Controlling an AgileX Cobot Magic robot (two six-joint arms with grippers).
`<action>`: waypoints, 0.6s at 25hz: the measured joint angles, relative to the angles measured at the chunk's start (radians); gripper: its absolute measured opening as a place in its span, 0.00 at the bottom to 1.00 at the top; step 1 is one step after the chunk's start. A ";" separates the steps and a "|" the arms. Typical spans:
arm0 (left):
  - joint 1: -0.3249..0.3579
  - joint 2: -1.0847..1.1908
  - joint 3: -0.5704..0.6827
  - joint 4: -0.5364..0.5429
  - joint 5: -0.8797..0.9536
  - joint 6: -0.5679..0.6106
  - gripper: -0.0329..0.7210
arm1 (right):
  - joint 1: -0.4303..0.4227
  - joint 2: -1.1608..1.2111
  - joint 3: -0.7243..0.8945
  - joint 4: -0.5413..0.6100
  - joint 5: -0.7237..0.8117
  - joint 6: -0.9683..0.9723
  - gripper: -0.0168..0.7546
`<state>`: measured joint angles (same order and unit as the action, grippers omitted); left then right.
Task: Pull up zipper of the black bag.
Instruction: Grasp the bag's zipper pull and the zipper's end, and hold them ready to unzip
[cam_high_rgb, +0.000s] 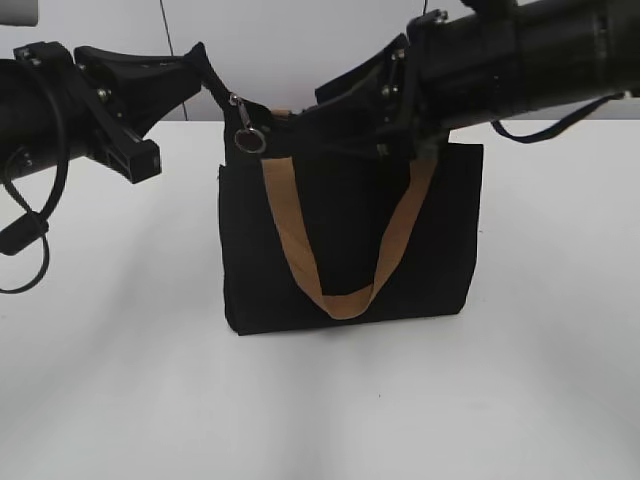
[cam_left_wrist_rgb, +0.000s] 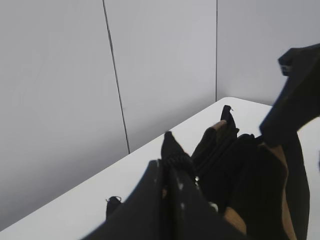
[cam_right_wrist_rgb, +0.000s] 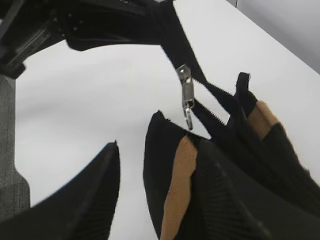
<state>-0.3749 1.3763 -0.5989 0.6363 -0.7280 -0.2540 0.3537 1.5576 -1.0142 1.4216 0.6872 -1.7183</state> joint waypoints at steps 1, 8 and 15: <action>0.000 0.000 0.000 0.000 0.000 0.000 0.03 | 0.004 0.029 -0.027 0.000 -0.003 0.000 0.53; 0.000 0.000 0.000 0.000 -0.001 0.000 0.03 | 0.019 0.182 -0.142 0.001 -0.012 -0.004 0.49; 0.000 0.000 0.000 0.000 -0.003 0.000 0.03 | 0.075 0.255 -0.155 0.005 -0.024 -0.018 0.43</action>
<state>-0.3749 1.3763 -0.5989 0.6363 -0.7306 -0.2540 0.4283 1.8124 -1.1690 1.4265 0.6636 -1.7367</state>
